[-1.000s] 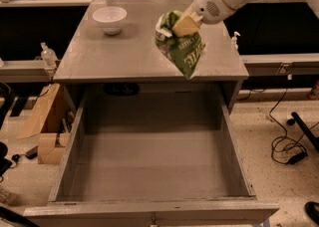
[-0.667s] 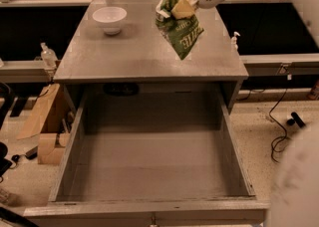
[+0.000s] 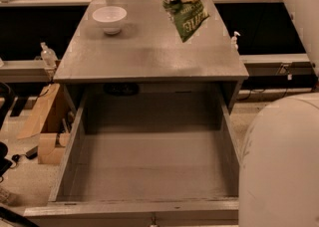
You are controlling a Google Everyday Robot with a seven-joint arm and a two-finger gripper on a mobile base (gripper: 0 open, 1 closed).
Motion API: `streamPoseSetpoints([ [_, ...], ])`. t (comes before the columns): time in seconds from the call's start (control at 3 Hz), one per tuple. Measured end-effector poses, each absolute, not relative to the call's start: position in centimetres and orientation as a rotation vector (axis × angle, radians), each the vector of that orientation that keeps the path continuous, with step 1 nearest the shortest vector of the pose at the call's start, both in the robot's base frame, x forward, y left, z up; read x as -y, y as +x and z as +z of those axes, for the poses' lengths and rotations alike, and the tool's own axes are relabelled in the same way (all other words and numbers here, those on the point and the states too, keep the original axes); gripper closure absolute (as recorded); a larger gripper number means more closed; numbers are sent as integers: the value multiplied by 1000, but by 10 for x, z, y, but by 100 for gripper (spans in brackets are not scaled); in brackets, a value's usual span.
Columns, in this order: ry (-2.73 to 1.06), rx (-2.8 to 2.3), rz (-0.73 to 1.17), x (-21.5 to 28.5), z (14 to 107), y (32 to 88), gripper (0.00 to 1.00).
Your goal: Pick green jalapeno chip bag from top drawer and place on counter
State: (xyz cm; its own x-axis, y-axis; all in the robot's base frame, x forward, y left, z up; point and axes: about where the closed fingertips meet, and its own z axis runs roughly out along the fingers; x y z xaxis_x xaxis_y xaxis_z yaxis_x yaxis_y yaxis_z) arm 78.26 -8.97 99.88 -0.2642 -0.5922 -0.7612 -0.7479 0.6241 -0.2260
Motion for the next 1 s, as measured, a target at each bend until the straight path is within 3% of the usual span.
streamPoseSetpoints([
  [0.67,-1064,-1970,234,83,994,785,34],
  [1.0,-1069,-1973,239,80,990,786,4],
])
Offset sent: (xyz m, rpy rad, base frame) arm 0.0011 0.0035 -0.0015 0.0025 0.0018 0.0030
